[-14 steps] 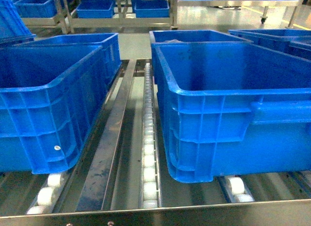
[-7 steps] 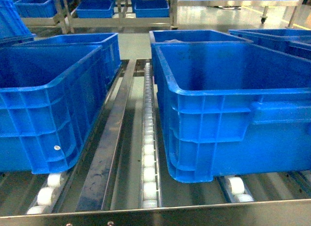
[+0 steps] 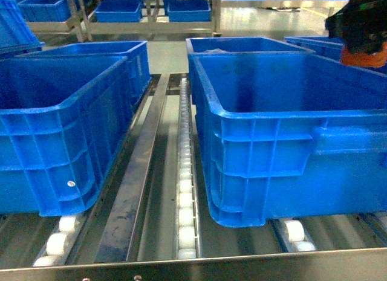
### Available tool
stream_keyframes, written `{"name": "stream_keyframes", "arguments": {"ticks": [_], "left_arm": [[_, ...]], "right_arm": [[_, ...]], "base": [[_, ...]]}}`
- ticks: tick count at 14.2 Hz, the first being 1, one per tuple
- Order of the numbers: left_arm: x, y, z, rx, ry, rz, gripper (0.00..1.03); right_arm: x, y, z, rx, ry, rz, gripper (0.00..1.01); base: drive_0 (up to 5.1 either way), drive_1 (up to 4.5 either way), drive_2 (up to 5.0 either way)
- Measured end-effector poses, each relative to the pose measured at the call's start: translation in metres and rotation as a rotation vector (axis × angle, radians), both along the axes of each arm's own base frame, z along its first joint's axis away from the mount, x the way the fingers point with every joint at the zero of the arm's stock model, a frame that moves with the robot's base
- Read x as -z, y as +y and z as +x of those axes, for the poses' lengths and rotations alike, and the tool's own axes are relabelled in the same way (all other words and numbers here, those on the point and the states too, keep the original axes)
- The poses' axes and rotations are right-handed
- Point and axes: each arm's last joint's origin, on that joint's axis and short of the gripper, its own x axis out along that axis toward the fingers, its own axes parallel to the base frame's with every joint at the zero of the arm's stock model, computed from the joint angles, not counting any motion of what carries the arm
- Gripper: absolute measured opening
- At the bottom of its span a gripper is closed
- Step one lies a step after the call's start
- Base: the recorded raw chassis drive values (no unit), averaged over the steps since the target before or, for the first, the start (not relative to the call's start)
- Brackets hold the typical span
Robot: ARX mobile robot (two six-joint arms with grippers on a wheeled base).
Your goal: Sort blue parts and orange caps into right shelf containers
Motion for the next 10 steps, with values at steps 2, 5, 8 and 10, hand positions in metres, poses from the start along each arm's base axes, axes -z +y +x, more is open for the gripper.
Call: {"name": "stream_keyframes", "arguments": {"ticks": [2, 5, 8, 10], "left_arm": [[0.000, 0.000, 0.000, 0.000, 0.000, 0.000, 0.98], [0.000, 0.000, 0.000, 0.000, 0.000, 0.000, 0.98], [0.000, 0.000, 0.000, 0.000, 0.000, 0.000, 0.98], [0.000, 0.000, 0.000, 0.000, 0.000, 0.000, 0.98]], "right_arm": [[0.012, 0.013, 0.013, -0.005, 0.026, -0.016, 0.42], [0.022, 0.024, 0.020, -0.015, 0.048, -0.025, 0.42], [0.027, 0.024, 0.023, -0.011, 0.055, -0.026, 0.42], [0.027, 0.024, 0.024, -0.009, 0.057, -0.022, 0.42]], "base": [[0.0, 0.00, 0.0], [0.0, 0.00, 0.0], [0.0, 0.00, 0.0], [0.0, 0.00, 0.0]]}}
